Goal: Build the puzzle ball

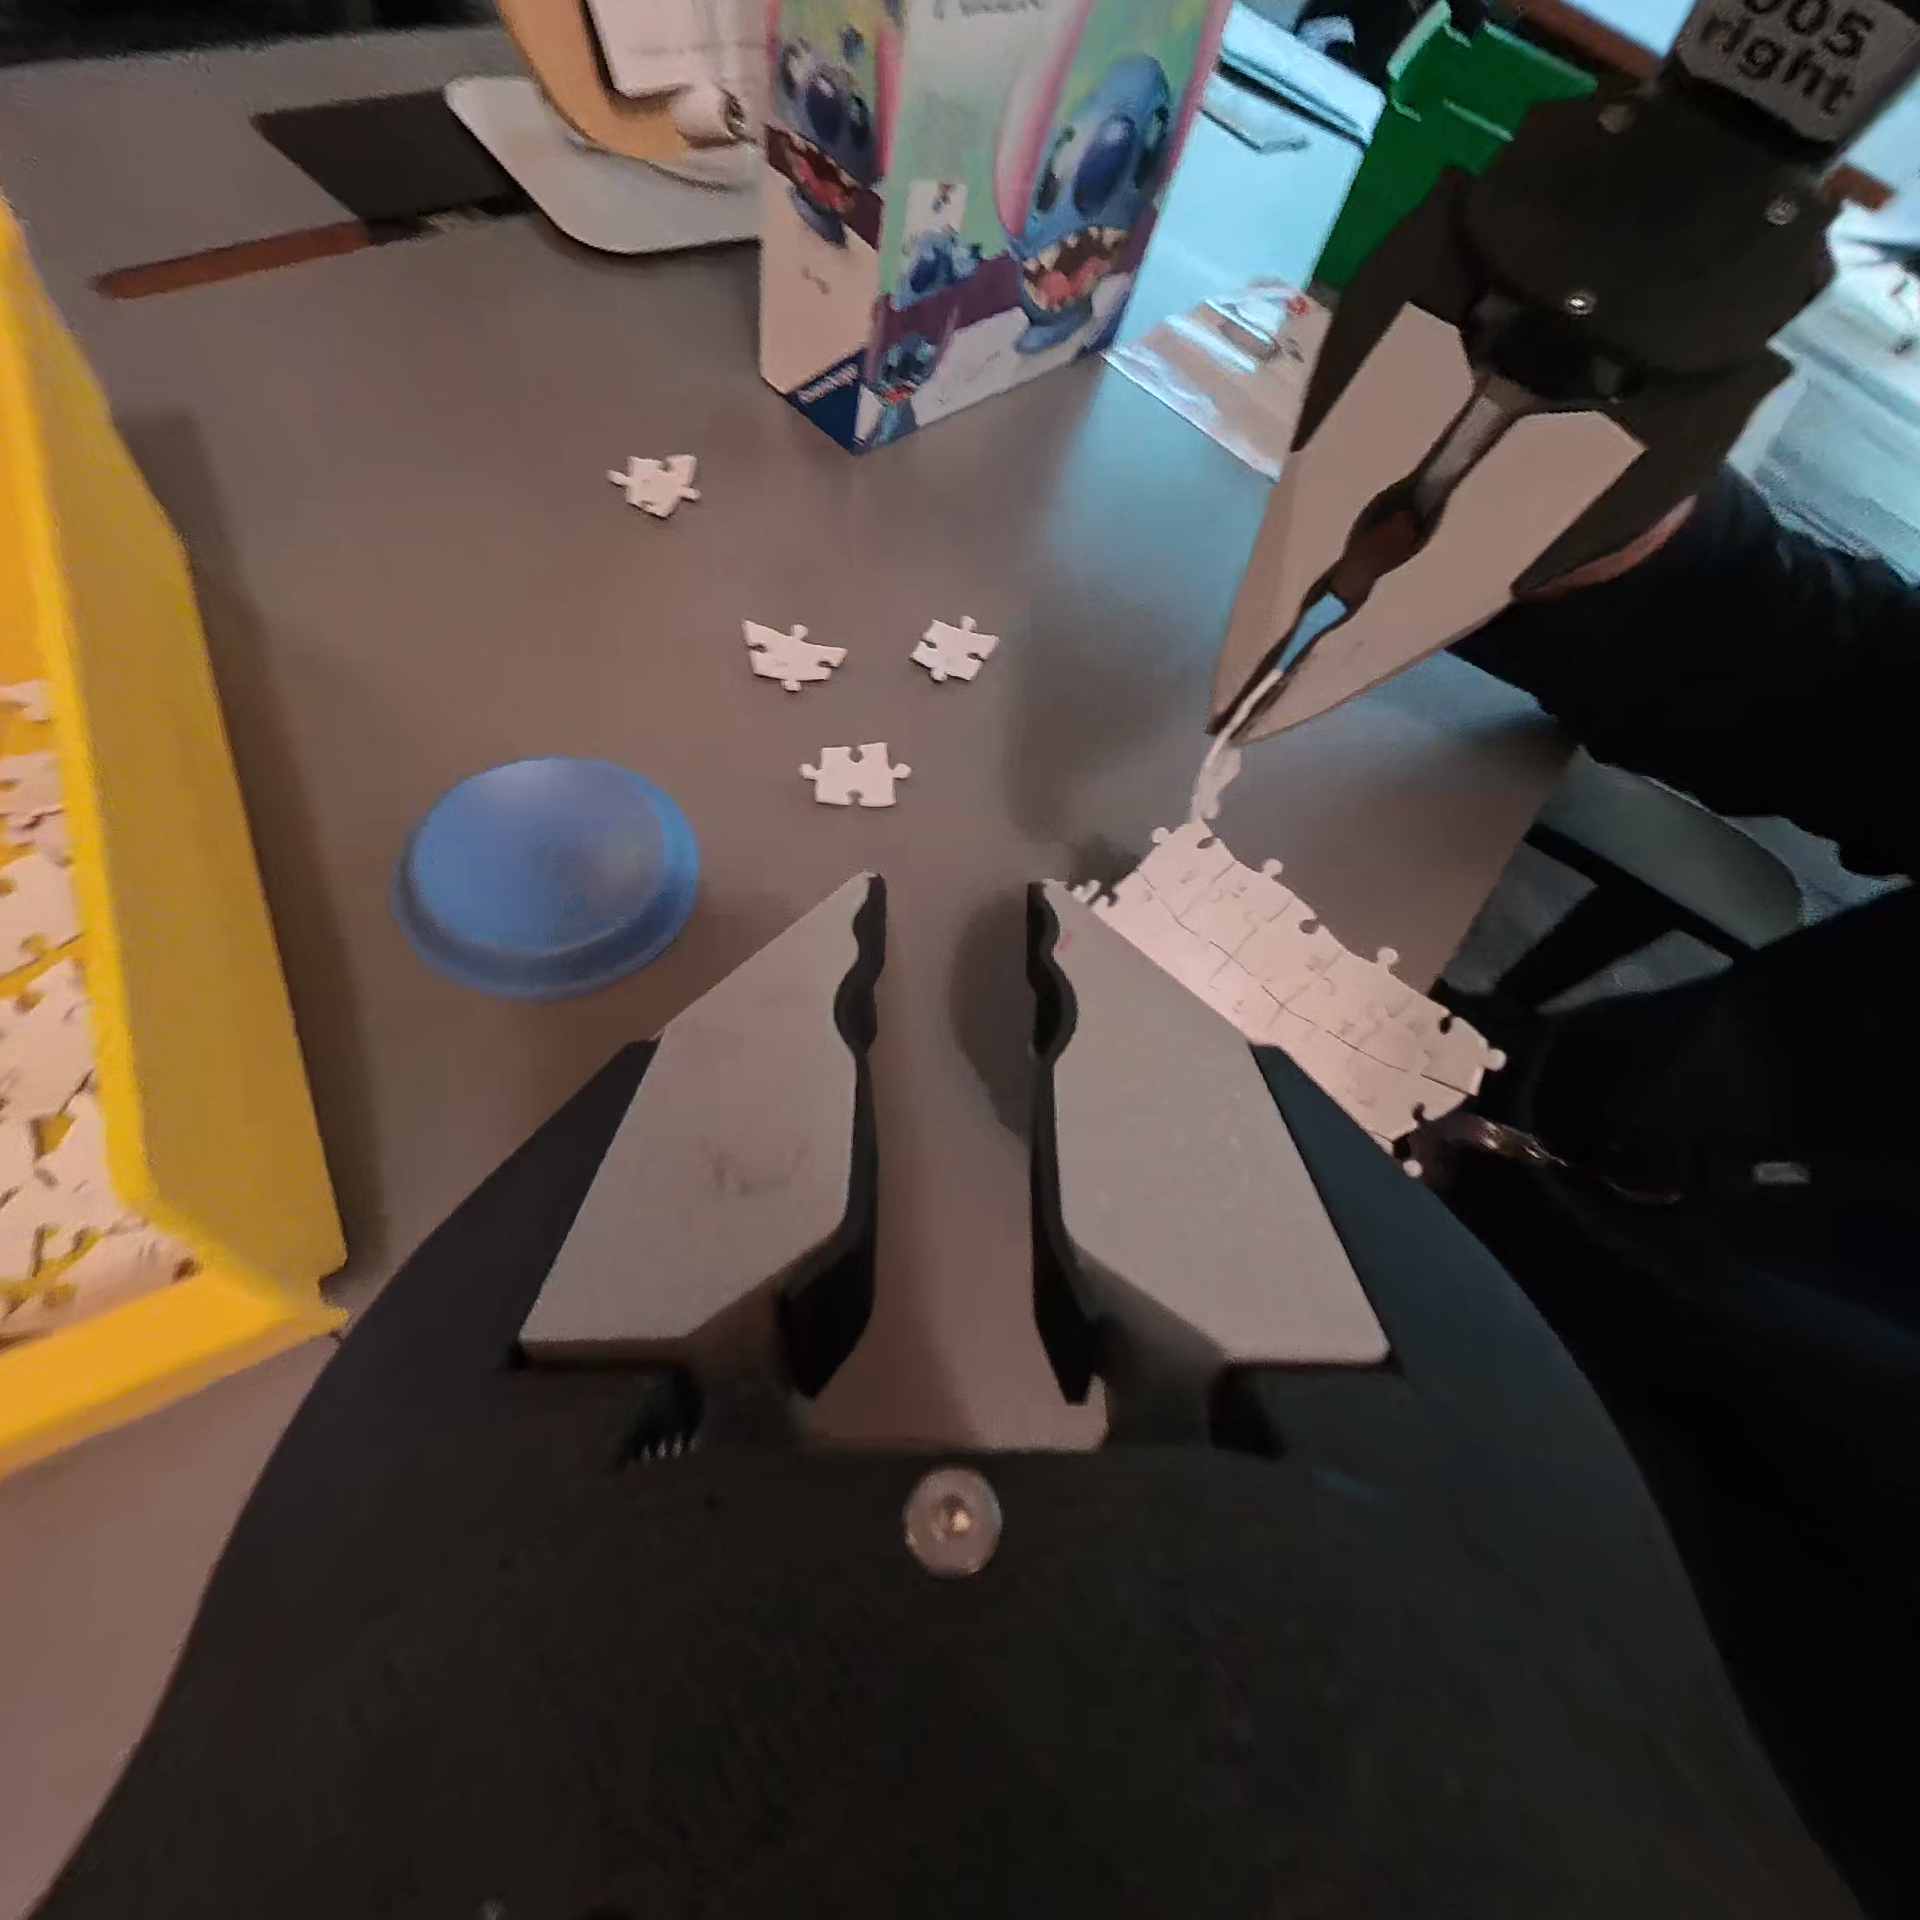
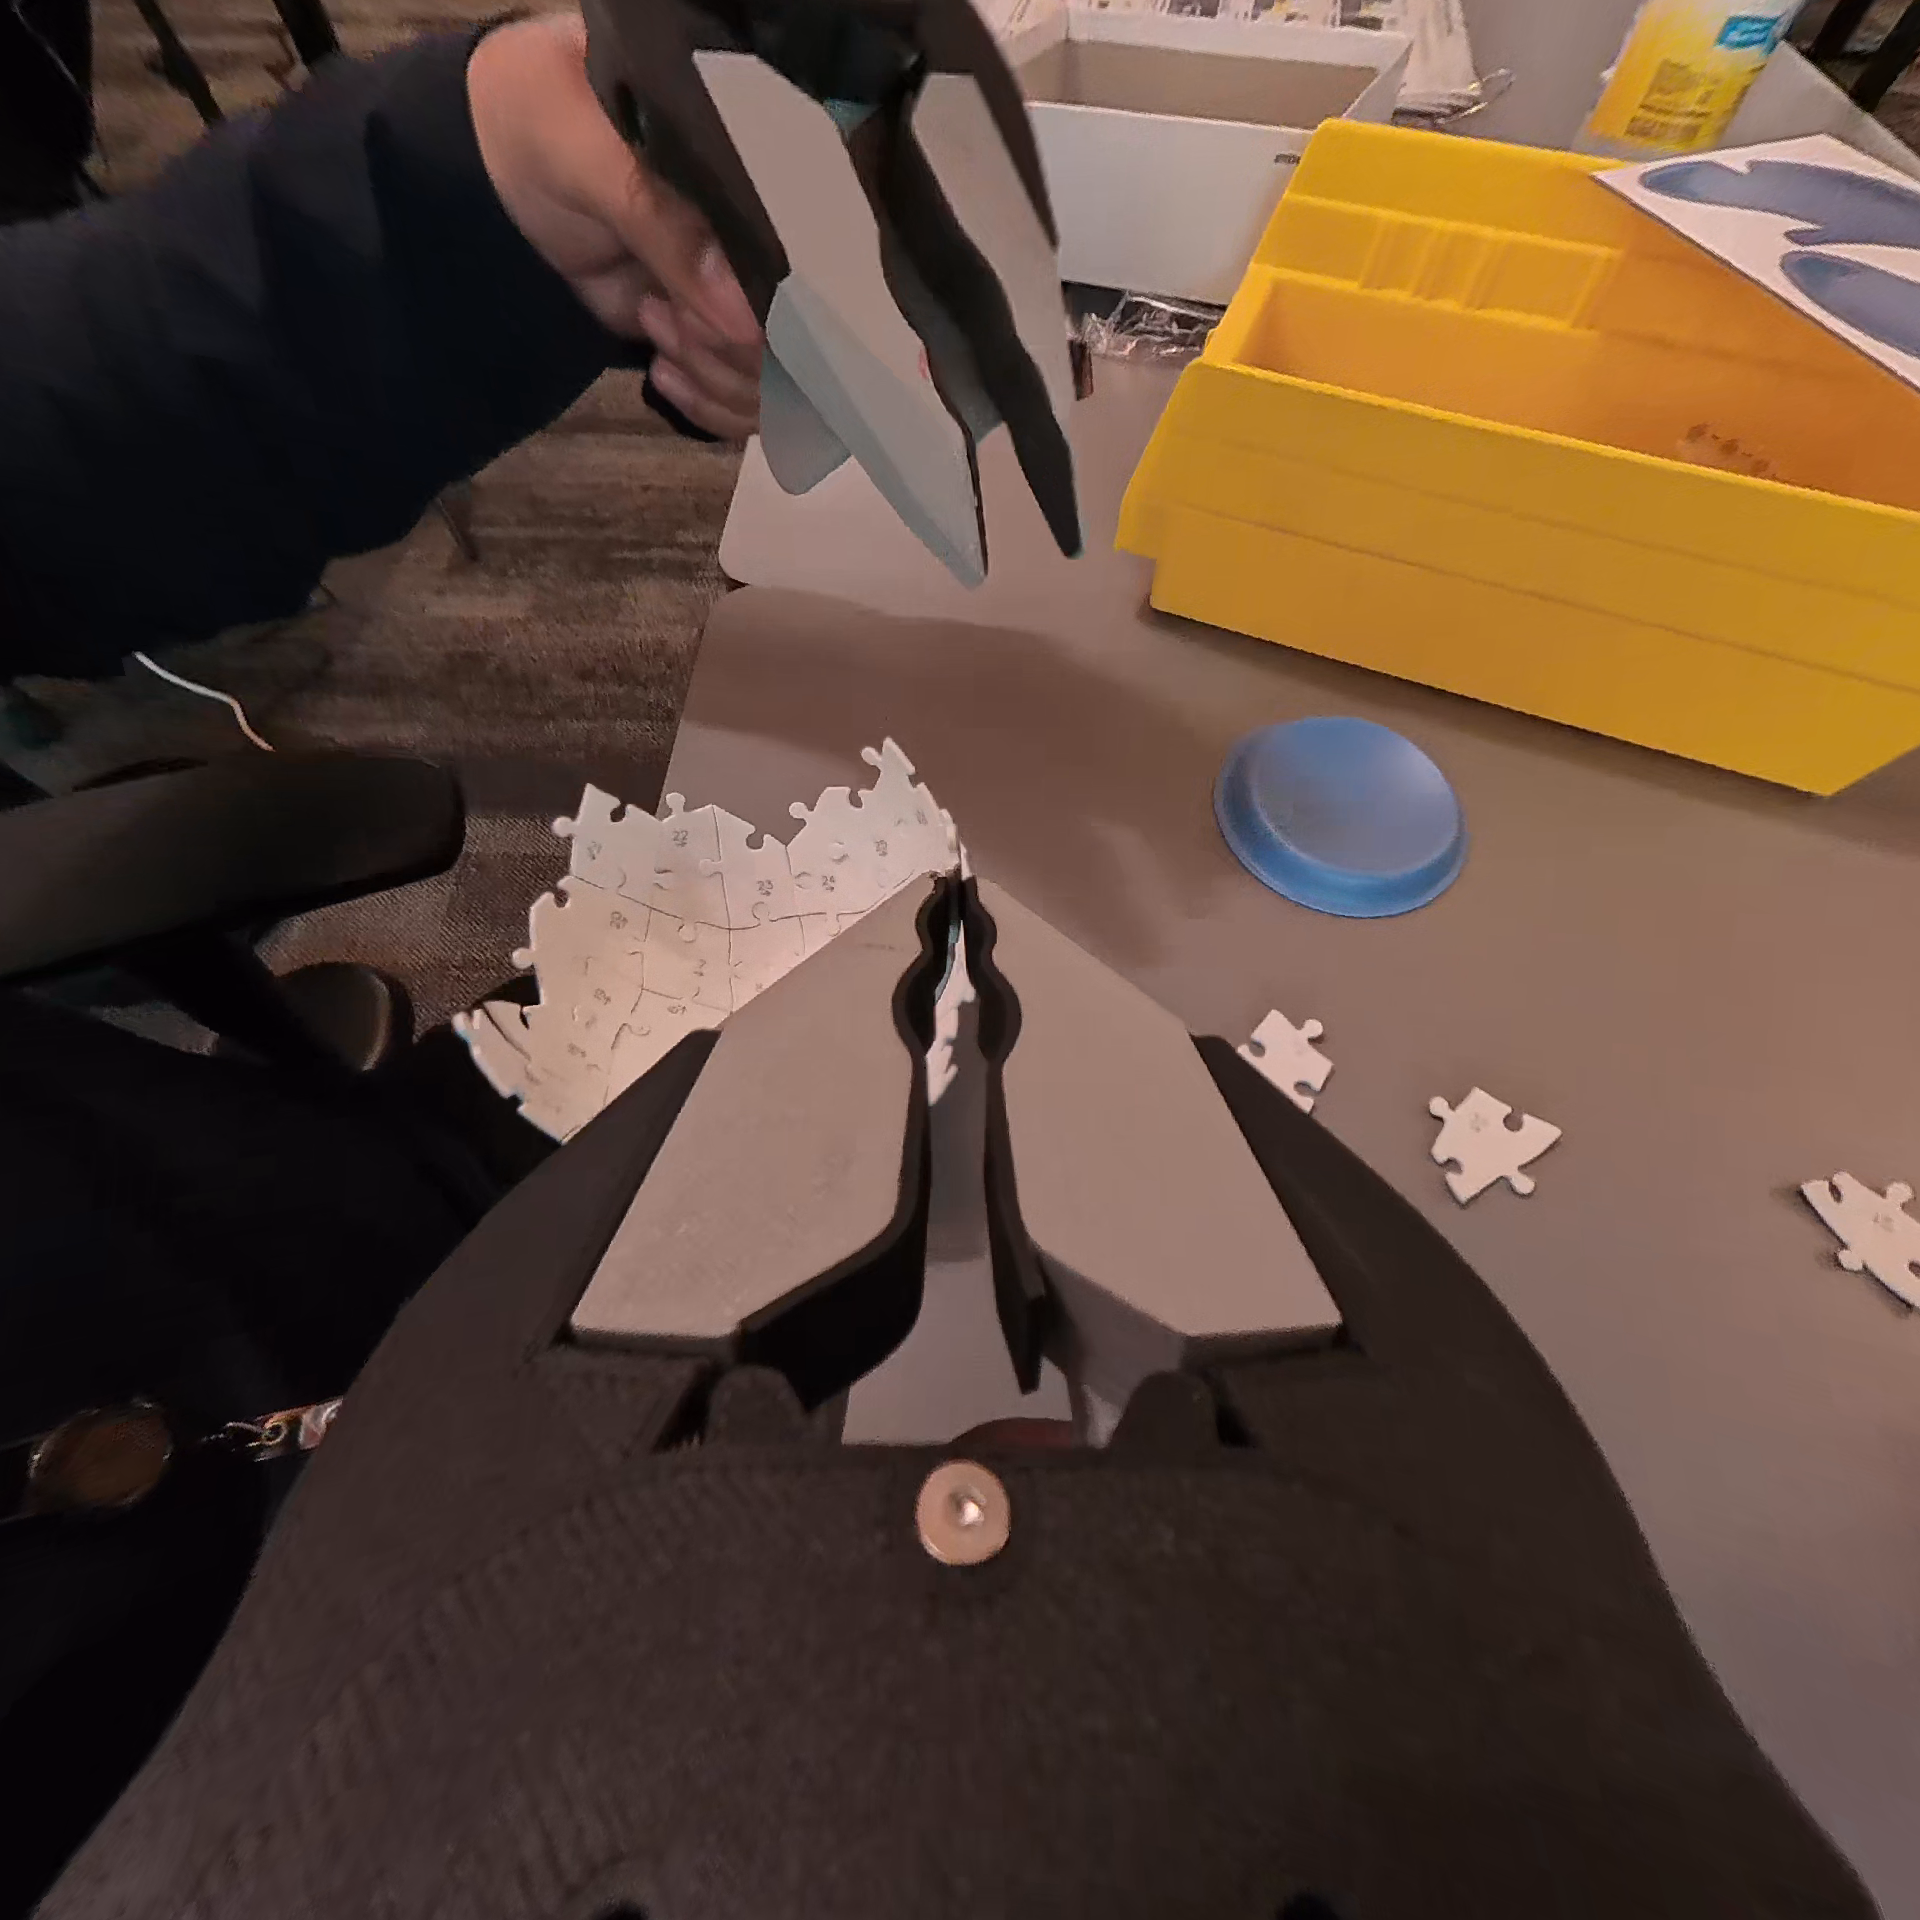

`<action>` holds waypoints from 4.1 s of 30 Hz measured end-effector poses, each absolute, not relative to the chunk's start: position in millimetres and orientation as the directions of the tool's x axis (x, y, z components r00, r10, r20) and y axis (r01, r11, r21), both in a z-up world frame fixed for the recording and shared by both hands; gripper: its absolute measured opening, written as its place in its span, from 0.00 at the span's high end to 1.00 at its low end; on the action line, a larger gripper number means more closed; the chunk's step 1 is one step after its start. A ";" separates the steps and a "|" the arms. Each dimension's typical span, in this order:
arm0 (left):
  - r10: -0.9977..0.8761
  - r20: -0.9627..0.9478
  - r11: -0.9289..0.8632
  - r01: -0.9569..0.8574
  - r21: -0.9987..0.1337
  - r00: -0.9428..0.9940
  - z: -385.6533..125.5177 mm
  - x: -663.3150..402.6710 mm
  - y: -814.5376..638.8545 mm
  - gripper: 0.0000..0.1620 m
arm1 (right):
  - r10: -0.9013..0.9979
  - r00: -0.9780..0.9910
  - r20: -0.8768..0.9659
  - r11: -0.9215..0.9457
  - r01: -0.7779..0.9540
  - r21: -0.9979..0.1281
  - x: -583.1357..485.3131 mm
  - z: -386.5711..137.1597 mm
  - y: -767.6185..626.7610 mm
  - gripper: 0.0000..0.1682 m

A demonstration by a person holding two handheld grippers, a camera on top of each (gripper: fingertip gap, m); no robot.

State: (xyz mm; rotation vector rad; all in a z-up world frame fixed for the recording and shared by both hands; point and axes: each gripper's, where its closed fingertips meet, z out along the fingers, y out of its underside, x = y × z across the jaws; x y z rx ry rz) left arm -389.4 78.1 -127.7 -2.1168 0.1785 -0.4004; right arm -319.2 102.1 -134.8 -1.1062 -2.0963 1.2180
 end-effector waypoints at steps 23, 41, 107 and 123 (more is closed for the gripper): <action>-0.439 0.321 -0.829 -0.242 -0.504 0.839 -193.6 -339.3 83.2 0.82 | 0.810 -0.586 0.027 0.373 0.479 -0.794 -325.5 -169.0 95.6 1.00; -0.370 0.339 -0.876 -0.203 -0.438 0.865 -205.7 -335.2 75.5 0.90 | 0.809 -0.585 0.065 0.414 0.487 -0.769 -328.1 -180.7 95.2 1.00; -0.460 0.374 -0.862 -0.303 -0.407 0.805 -216.9 -332.6 94.8 0.89 | 0.804 -0.593 0.054 0.402 0.473 -0.784 -338.4 -198.5 104.3 1.00; -0.492 0.380 -0.846 -0.326 -0.422 0.783 -217.0 -331.2 100.0 0.88 | 0.807 -0.590 0.031 0.380 0.479 -0.791 -337.9 -203.7 110.2 1.00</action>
